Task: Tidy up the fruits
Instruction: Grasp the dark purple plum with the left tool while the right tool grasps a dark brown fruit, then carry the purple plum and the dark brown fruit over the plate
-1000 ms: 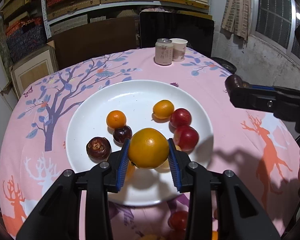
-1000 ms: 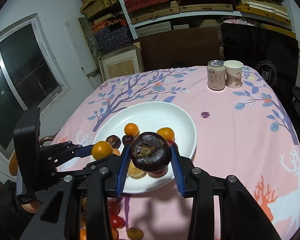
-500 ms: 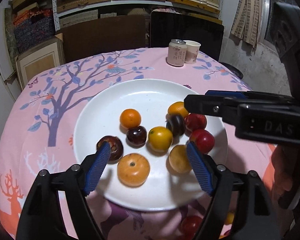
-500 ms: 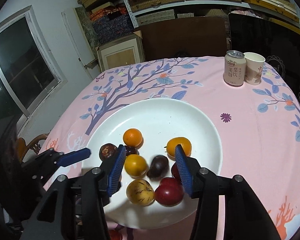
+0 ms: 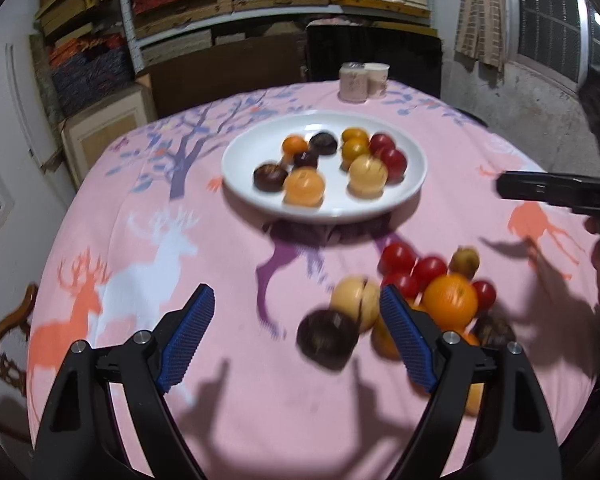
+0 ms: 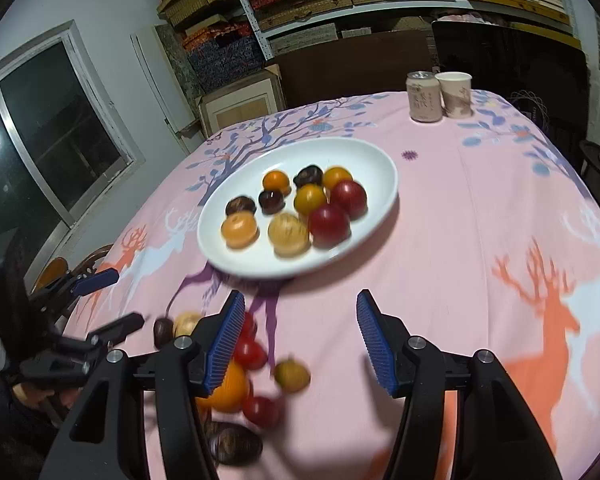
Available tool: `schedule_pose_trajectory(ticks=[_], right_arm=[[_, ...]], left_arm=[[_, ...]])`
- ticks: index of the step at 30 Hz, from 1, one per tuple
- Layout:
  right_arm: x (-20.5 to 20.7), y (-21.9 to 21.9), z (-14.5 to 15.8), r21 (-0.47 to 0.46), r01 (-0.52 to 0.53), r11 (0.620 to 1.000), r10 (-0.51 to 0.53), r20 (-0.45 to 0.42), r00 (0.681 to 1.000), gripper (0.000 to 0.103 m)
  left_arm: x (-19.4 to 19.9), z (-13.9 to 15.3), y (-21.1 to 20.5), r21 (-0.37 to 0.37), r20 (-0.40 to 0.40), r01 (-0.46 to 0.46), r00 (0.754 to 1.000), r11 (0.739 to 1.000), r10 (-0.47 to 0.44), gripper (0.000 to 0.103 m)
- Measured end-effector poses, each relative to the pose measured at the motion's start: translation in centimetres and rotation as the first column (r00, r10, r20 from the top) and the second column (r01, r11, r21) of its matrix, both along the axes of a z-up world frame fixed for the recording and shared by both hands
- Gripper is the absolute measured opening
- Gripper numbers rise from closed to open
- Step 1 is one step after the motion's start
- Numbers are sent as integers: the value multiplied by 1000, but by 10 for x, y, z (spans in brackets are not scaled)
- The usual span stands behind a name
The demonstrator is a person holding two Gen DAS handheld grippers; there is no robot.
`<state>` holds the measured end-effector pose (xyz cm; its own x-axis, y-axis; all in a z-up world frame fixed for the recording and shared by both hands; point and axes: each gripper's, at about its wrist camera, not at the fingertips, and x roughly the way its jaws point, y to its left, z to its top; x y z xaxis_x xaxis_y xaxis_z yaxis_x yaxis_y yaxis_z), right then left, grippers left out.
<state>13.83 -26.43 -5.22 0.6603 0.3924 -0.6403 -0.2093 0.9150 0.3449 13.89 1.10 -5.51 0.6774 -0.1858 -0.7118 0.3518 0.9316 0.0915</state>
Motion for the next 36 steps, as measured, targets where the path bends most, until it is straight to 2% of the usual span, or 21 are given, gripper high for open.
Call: schedule_pose_trajectory(ticks=[2,5,8,9,14,19,21,26,28,31,36], right_arm=[[-18,-4,-13,17,15,1000,-15,-17,1000,59],[-30,-6,-29,39,18,999,-16,-60,998,59],[-36,-7,-36,44,17,999,-14,-81,997,59],[-38,-6,-35,43,16,999,-13,-80,997,59],[-46,-3,-30,36,8,999,-6,-64,998,59],[-44,0,-30,24,-1,1000,3,-63,998,59],[-43,5,-33,13,-18,1000,18,-70,997,59],[-50,26,-35,-26,-108,994,106,-68,992,59],[-55,38,-36,-36,-173,984,170,-71,983,59],[-58,50,-39,-63,-216,974,210,-89,974,58],[-49,46,-50,10,-203,979,202,-140,969,58]], left_arm=[[-6,-14,8,6,-31,-12,999,1000,12,82],[-5,-32,9,15,-80,0,997,1000,1,66],[1,-39,5,4,-75,11,997,1000,-11,65],[5,-40,4,12,-74,5,997,1000,-4,61],[20,-54,-1,-3,-138,12,990,1000,-13,61],[24,-54,2,-56,-145,20,989,998,-28,60],[24,-52,4,-86,-142,30,989,996,-42,38],[19,-44,9,-127,-101,24,994,992,-37,38],[18,-40,12,-144,-93,21,995,989,-35,38],[15,-37,13,-156,-79,26,996,987,-39,38],[12,-39,8,-132,-79,40,996,990,-51,38]])
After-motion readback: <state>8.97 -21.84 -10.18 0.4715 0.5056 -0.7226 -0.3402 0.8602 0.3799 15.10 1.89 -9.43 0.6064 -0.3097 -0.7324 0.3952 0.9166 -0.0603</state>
